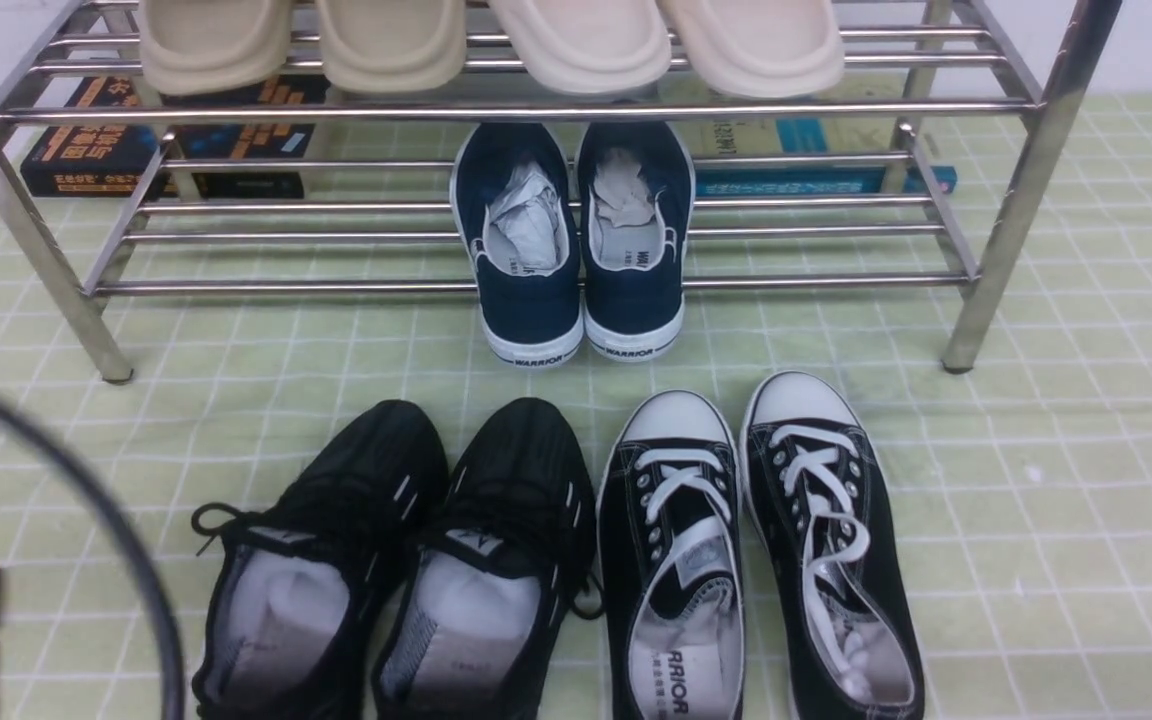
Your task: Take the shoes off the shelf with your hand from the green coffee tablecloth.
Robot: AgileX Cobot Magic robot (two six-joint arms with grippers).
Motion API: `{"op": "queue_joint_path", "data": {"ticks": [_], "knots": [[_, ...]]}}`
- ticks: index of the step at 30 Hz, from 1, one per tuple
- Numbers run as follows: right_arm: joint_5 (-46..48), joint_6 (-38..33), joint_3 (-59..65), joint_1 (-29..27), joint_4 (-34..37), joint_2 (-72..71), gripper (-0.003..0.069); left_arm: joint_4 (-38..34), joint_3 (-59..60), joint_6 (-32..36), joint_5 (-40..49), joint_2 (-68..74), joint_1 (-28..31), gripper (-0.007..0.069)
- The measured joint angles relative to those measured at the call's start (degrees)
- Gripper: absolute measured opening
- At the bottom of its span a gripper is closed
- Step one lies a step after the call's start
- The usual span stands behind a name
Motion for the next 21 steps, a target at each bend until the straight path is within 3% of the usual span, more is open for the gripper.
{"op": "queue_joint_path", "data": {"ticks": [7,21], "knots": [[0.0,0.0,0.0,0.0,0.0,0.0,0.0238,-3.6,16.3,-3.9,-22.4,-7.8,0.0,0.0004],[0.0,-0.1,0.0,0.0,0.0,0.0,0.0238,-1.3,22.0,-4.4,-25.1,-8.3,0.0,0.002]]}}
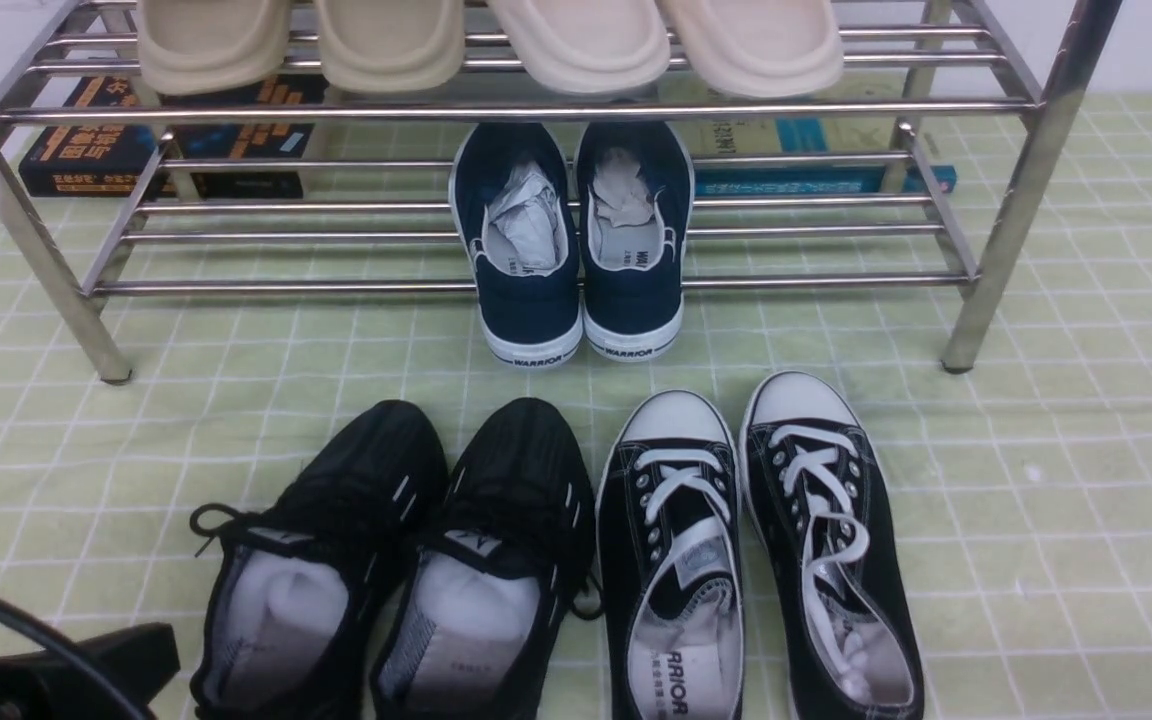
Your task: Take the shoes off the shelf with your hand from the green coffee tablecloth.
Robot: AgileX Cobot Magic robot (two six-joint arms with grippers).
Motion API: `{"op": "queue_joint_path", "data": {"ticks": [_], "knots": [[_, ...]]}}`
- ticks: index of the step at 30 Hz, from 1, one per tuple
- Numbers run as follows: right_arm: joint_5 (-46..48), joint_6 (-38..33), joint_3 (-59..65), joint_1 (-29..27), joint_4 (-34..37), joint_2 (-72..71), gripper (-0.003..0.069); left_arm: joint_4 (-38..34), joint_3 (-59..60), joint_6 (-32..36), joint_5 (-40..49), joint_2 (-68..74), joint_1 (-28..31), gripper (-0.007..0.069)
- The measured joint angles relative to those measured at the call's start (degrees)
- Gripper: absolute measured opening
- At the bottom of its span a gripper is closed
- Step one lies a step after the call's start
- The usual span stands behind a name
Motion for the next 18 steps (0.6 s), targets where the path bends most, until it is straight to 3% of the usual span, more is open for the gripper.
{"op": "queue_joint_path", "data": {"ticks": [9,18], "knots": [[0.0,0.0,0.0,0.0,0.0,0.0,0.0238,2.3,6.3,0.0,-0.1,-7.1,0.9,0.0032],[0.0,0.0,0.0,0.0,0.0,0.0,0.0238,2.6,15.2,3.7,-0.5,-21.8,19.1,0.0036]]}}
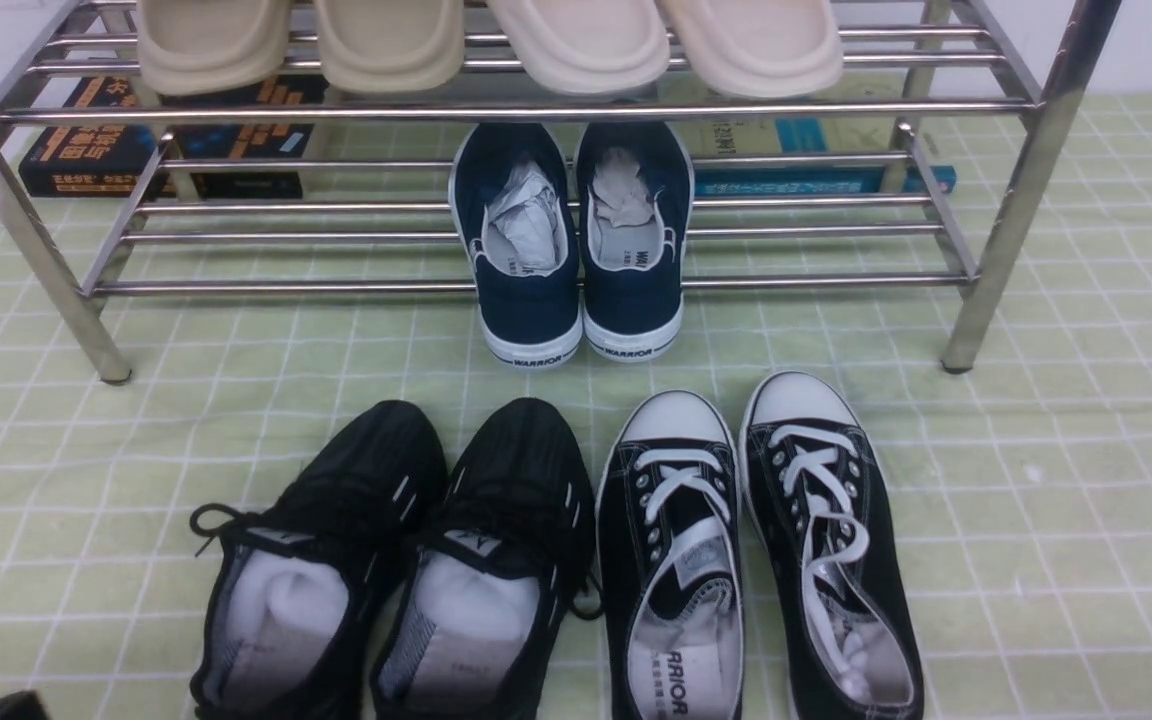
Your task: Take the shoes off the shelf with your hand from the green coffee tablecloth.
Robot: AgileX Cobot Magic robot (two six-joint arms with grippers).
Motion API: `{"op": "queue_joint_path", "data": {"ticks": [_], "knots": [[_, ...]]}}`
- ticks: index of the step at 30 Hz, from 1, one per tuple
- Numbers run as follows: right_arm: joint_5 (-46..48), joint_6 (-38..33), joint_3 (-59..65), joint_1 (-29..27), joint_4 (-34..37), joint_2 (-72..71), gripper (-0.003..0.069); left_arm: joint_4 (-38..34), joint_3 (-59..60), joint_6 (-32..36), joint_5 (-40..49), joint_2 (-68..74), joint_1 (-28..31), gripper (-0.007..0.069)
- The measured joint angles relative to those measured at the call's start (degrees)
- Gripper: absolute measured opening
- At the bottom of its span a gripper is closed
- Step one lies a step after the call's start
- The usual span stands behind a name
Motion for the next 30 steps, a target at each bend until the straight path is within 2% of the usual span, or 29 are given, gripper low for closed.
{"op": "queue_joint_path", "data": {"ticks": [4,9,26,30], "knots": [[0.0,0.0,0.0,0.0,0.0,0.0,0.0238,-2.5,3.1,5.7,-0.7,-1.2,6.2,0.0041],[0.0,0.2,0.0,0.0,0.0,0.0,0.0238,-4.5,5.3,12.1,-3.6,-1.2,8.1,0.0048],[0.0,0.2,0.0,0.0,0.0,0.0,0.0238,-4.6,5.9,12.7,-6.2,-1.2,8.4,0.0065],[0.0,0.2,0.0,0.0,0.0,0.0,0.0238,-4.6,5.9,12.7,-6.3,-1.2,10.6,0.0069]]}}
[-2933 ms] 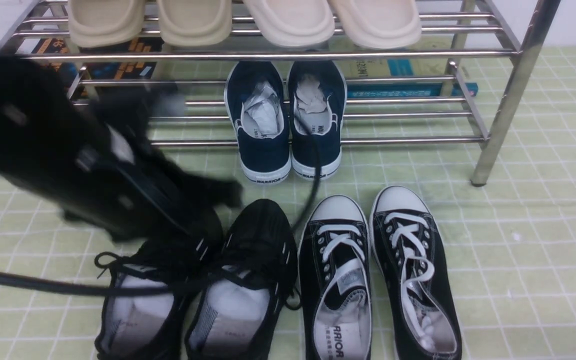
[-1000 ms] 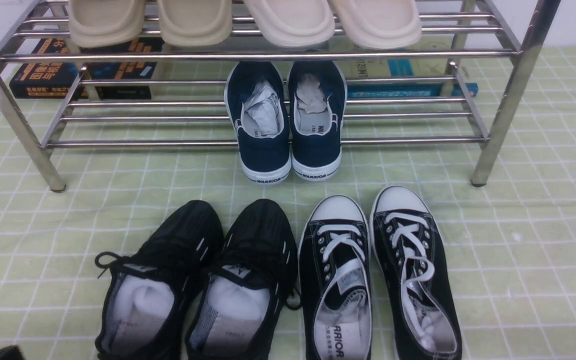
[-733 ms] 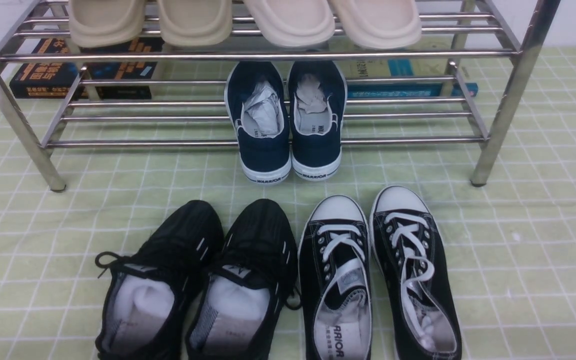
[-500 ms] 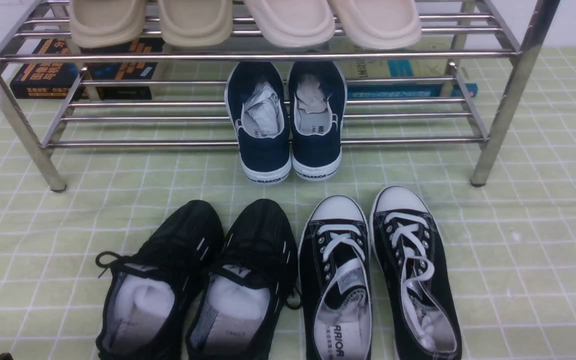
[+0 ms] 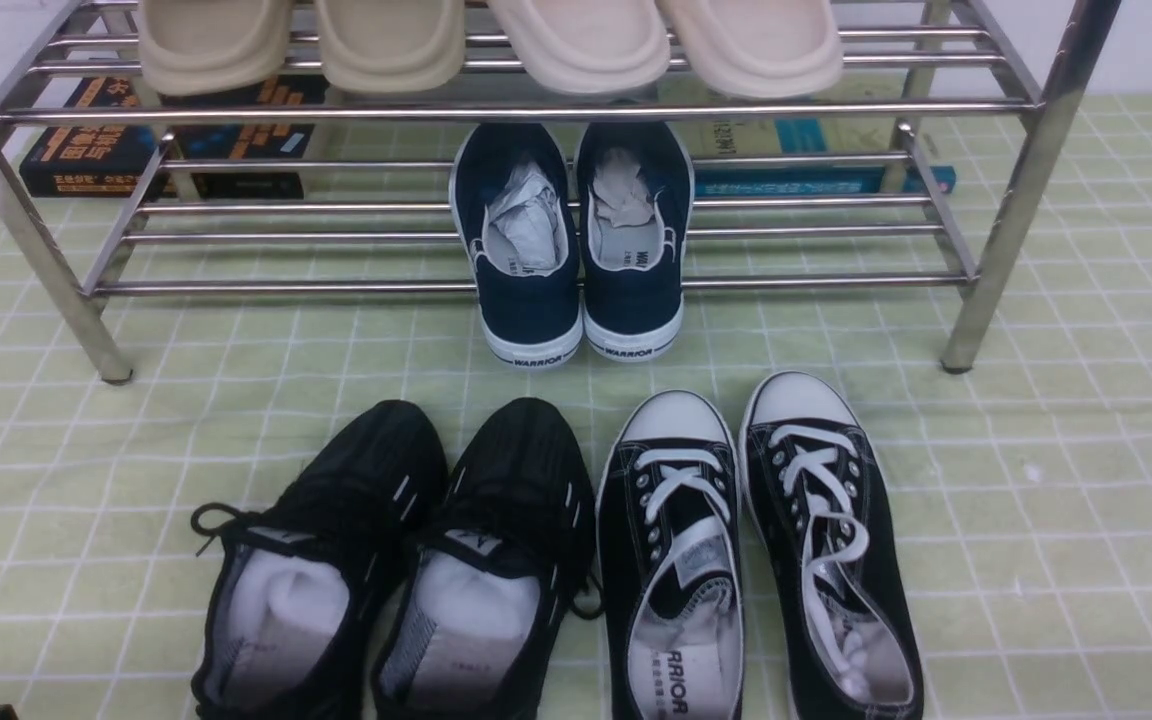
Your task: Take the shoes off the shelf with your hand from the green coffee tablecloth.
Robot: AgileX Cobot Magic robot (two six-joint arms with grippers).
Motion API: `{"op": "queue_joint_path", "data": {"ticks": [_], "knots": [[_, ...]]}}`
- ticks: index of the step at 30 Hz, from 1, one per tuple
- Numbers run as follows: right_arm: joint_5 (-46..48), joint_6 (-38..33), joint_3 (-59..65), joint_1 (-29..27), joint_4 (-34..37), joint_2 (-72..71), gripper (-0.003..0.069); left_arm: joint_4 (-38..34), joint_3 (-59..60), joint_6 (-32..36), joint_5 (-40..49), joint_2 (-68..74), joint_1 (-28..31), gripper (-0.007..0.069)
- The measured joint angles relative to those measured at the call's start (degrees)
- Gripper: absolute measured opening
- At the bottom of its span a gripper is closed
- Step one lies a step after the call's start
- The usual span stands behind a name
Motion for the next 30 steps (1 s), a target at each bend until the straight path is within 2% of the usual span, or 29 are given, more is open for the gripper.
{"op": "queue_joint_path", "data": {"ticks": [5,30], "knots": [[0.0,0.0,0.0,0.0,0.0,0.0,0.0238,0.0,0.0,0.0,0.0,0.0,2.2,0.0071],[0.0,0.0,0.0,0.0,0.0,0.0,0.0238,0.1,0.0,0.0,0.0,0.0,2.3,0.0089]]}}
